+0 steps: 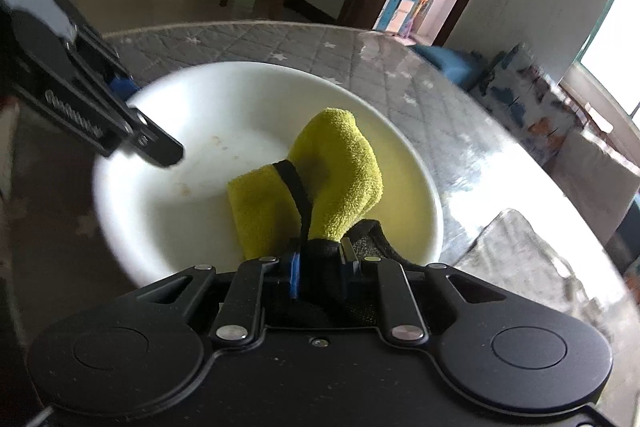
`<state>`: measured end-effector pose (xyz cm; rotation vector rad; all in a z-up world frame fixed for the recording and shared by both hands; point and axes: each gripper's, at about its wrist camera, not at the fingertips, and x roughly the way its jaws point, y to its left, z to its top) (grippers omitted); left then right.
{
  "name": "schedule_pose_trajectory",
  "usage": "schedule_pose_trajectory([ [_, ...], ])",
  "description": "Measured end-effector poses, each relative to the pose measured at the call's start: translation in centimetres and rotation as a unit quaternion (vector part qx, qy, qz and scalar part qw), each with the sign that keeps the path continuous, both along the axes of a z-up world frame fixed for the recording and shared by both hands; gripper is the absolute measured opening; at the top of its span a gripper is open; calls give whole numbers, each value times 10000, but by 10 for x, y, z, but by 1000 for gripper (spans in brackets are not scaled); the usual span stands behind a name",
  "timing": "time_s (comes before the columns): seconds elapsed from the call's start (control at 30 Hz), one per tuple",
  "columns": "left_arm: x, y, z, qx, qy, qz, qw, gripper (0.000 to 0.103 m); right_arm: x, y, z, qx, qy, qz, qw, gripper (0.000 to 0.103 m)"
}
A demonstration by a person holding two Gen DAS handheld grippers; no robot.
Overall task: Clean bowl
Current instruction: 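Scrub the bowl's inner surface with the cloth in the right tool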
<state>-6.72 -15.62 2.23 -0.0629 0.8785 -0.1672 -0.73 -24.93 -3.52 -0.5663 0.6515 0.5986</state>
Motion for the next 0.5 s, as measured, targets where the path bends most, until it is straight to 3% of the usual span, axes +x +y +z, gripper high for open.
schedule_pose_trajectory([
  [0.27,-5,-3,2,-196,162,172,9995,40,-4,-1,12,247,356,165,9989,20],
  [0.5,-13,-6,4,-448,317,333,9979,40,-9,4,18,118,459,412,9980,20],
])
